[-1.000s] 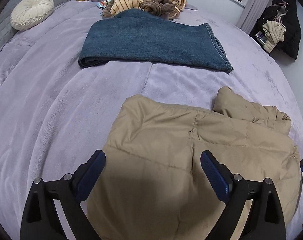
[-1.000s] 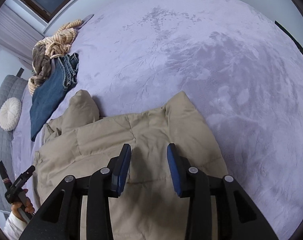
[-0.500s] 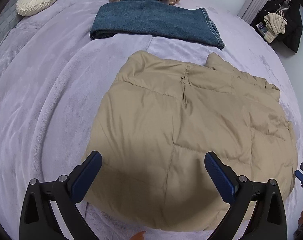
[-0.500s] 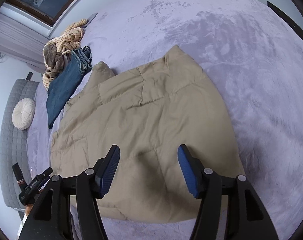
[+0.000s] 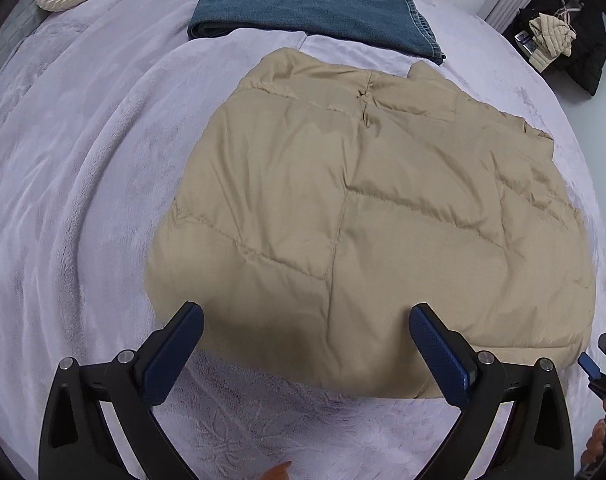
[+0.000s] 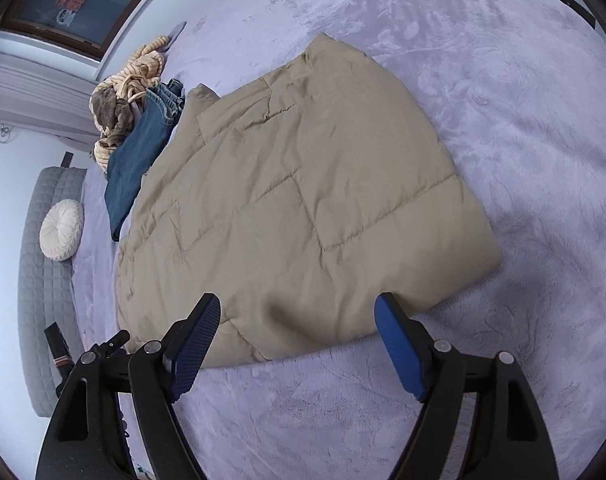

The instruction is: Fold large clothes

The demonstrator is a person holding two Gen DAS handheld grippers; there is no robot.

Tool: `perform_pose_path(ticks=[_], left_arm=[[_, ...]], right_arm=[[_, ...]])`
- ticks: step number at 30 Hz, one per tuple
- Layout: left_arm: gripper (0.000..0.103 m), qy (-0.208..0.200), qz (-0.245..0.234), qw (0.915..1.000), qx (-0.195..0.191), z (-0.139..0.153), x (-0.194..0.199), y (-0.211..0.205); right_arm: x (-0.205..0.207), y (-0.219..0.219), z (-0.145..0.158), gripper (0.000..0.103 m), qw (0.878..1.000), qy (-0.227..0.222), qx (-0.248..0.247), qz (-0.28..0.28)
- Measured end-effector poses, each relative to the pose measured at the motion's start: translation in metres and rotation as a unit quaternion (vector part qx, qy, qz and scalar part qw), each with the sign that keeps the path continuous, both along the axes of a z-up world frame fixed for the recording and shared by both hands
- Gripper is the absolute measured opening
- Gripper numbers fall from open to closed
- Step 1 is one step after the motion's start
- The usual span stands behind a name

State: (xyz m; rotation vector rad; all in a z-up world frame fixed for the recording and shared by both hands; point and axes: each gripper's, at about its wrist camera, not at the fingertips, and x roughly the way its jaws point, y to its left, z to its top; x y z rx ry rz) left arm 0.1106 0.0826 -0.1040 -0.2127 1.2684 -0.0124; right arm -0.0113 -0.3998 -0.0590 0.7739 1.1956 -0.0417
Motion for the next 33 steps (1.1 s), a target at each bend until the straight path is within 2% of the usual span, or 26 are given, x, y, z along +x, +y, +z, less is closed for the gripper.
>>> perform_pose_path(ticks=[5, 8, 11, 16, 21, 23, 33], left_arm=[[0.103, -0.002, 0.027, 0.9996, -0.003, -0.01, -0.015, 0.008], [0.103, 0.004, 0.047, 0.9986, -0.023, -0.018, -0.02, 0.017], [0.103, 0.019, 0.061, 0.9946, -0.082, -0.028, -0.024, 0.025], [0.103, 0.025, 0.089, 0.978, -0.187, -0.043, -0.034, 0.037], [0.103, 0.032, 0.104, 0.9618, -0.251, -0.059, -0.034, 0.042], [0.103, 0.029, 0.108, 0.9597, -0.258, -0.061, -0.034, 0.042], [0.103, 0.015, 0.105, 0.9597, -0.261, -0.065, -0.015, 0.042]], right_arm=[[-0.004, 0.002, -0.014, 0.085, 1.0, -0.005, 0.02, -0.01], [-0.009, 0.001, -0.019, 0.085, 0.999, -0.006, 0.032, -0.018], [-0.014, 0.0, -0.026, 0.085, 0.999, -0.004, 0.046, -0.027], [-0.025, -0.007, -0.041, 0.086, 0.995, 0.0, 0.079, -0.055], [-0.026, -0.012, -0.058, 0.086, 0.989, 0.001, 0.119, -0.087], [-0.024, -0.012, -0.063, 0.086, 0.988, 0.001, 0.126, -0.093], [-0.015, -0.007, -0.071, 0.088, 0.984, -0.012, 0.144, -0.105]])
